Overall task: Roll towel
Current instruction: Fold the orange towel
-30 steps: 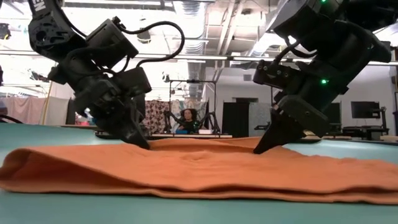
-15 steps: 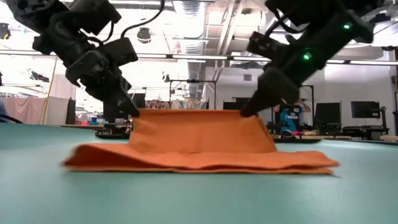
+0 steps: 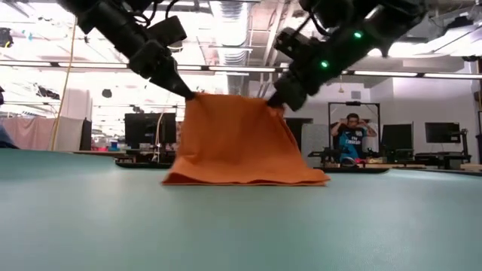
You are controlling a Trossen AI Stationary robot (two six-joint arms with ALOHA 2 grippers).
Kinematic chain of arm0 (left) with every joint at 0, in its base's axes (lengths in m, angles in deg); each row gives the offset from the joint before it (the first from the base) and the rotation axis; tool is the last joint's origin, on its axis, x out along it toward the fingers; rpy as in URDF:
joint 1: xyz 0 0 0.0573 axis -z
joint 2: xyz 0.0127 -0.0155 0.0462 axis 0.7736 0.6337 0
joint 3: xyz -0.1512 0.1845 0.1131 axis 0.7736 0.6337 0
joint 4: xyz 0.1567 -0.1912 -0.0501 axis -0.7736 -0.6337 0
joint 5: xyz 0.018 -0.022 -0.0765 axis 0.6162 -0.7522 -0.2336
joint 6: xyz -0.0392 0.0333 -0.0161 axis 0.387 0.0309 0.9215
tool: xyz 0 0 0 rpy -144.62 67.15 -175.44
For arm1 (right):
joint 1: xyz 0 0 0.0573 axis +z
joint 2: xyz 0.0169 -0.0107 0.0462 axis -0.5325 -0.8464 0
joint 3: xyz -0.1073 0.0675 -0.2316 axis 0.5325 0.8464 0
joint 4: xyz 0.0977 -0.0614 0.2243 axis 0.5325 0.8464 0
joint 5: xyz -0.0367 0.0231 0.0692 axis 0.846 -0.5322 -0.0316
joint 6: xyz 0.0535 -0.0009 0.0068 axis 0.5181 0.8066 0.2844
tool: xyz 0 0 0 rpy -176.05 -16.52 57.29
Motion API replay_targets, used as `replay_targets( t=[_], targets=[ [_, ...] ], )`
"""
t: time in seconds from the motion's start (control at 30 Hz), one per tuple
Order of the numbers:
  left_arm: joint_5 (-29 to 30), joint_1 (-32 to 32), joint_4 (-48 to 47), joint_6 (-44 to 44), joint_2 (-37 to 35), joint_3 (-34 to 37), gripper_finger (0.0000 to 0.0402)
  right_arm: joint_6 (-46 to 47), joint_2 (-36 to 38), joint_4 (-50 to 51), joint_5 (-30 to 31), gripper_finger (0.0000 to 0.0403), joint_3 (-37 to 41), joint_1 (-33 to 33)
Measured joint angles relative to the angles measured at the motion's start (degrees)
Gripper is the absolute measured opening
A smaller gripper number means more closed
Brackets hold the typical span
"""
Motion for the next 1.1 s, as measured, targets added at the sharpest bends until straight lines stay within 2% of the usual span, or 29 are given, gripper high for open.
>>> replay_targets(
  t=[0.2,0.4,0.6,0.7,0.77,0.9,1.1],
  targets=[
    [0.1,-7.7,-3.2,-11.9,0.0,-4.3,0.0,-8.6,0.0,-2.5,1.6,0.0,-3.8,-5.0],
    [-4.6,-14.2,-2.6,-22.6,0.0,-8.1,0.0,-11.8,-0.1,-11.0,0.7,0.0,-4.0,-9.1],
    [-5.0,-18.2,-2.5,-32.3,-0.1,-12.4,0.0,-16.6,-0.1,-20.6,0.5,0.0,-4.0,-12.0],
    [-5.2,-18.6,-2.4,-36.3,-0.1,-13.1,0.0,-17.2,-0.1,-22.2,0.5,0.0,-4.0,-12.8],
    [-5.2,-18.5,-2.8,-36.9,-0.1,-13.2,0.0,-17.1,-0.4,-22.1,0.7,0.0,-4.0,-12.8],
    [-9.8,-16.7,-9.1,-34.9,0.4,-12.9,0.0,-15.7,-2.5,-22.1,2.7,0.0,-2.7,-10.8],
    [-14.3,-10.1,-17.5,-28.1,0.8,-7.8,0.0,-12.8,-8.1,-19.8,10.6,0.0,-0.9,-1.4]
  ],
)
